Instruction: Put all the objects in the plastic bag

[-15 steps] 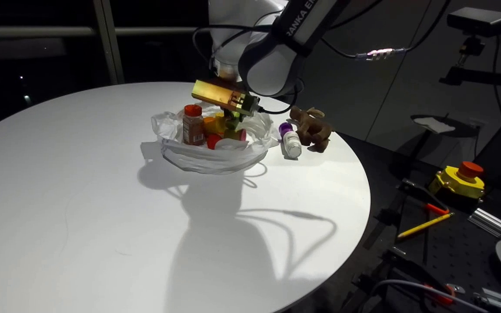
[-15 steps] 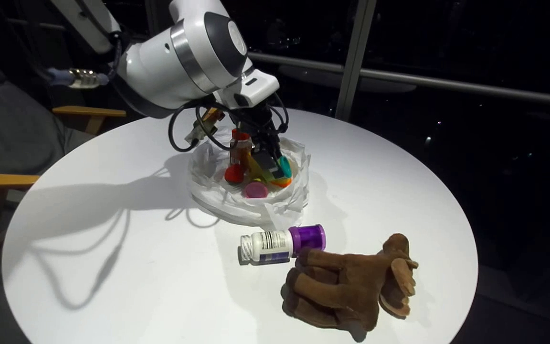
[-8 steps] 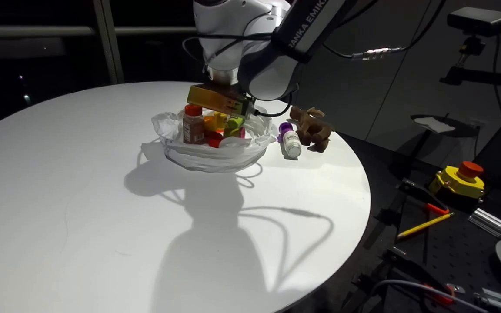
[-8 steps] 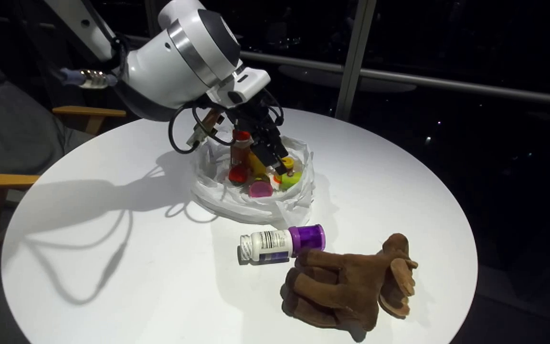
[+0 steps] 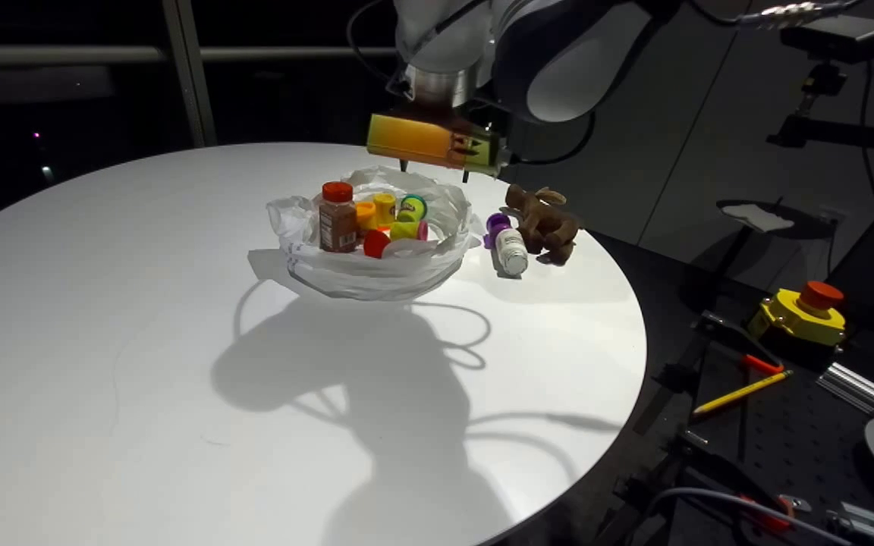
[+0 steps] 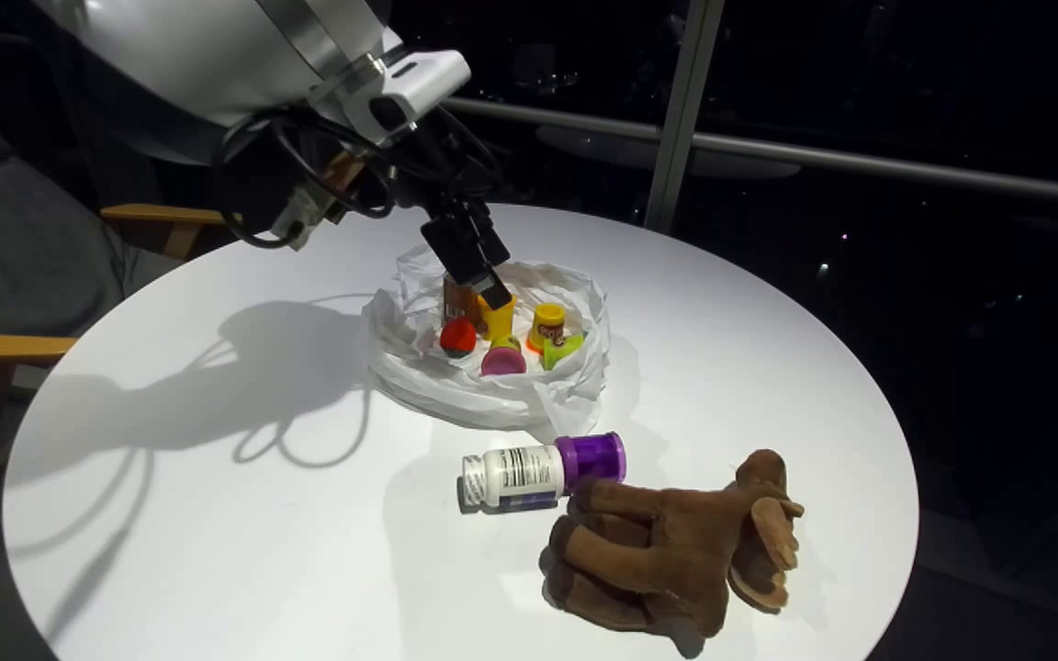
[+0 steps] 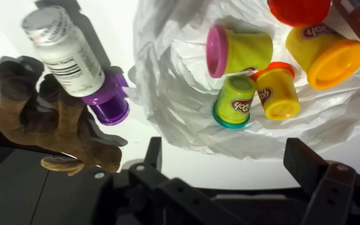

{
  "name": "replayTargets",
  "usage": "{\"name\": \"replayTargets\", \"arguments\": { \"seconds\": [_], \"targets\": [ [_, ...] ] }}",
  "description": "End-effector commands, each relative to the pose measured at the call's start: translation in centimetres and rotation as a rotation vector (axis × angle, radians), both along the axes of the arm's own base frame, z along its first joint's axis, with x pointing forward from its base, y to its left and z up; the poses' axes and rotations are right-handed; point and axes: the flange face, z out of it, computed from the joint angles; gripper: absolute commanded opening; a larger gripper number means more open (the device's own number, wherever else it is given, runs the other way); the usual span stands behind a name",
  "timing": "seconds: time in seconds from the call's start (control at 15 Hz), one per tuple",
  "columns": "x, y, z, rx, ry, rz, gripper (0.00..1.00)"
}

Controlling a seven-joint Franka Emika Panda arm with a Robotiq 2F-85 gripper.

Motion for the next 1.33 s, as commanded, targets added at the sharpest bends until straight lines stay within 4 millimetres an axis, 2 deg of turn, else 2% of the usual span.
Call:
{"name": "replayTargets", "arguments": {
  "seconds": [0.0, 0.27, 0.33, 0.53, 0.73, 0.8, 1.0, 1.27],
  "targets": [
    [-5.7, -1.3, 3.2, 0.122, 0.127, 0.098, 1.0],
    [-10.5, -4.9, 4.7, 0.195, 0.231, 0.214, 1.0],
    [-11.6, -5.6, 3.7, 0.23, 0.277, 0.233, 1.0],
    [-14.2, -7.2, 2.4, 0.303, 0.363, 0.285, 1.0],
    [-16.0, -6.4, 0.4, 0.409, 0.444, 0.339, 1.0],
    [-15.2, -6.9, -0.7, 0.438, 0.464, 0.338, 1.0],
    [-14.1, -7.6, -2.1, 0.44, 0.482, 0.292, 1.0],
    [-12.6, -9.5, -2.7, 0.407, 0.458, 0.228, 1.0]
  ]
}}
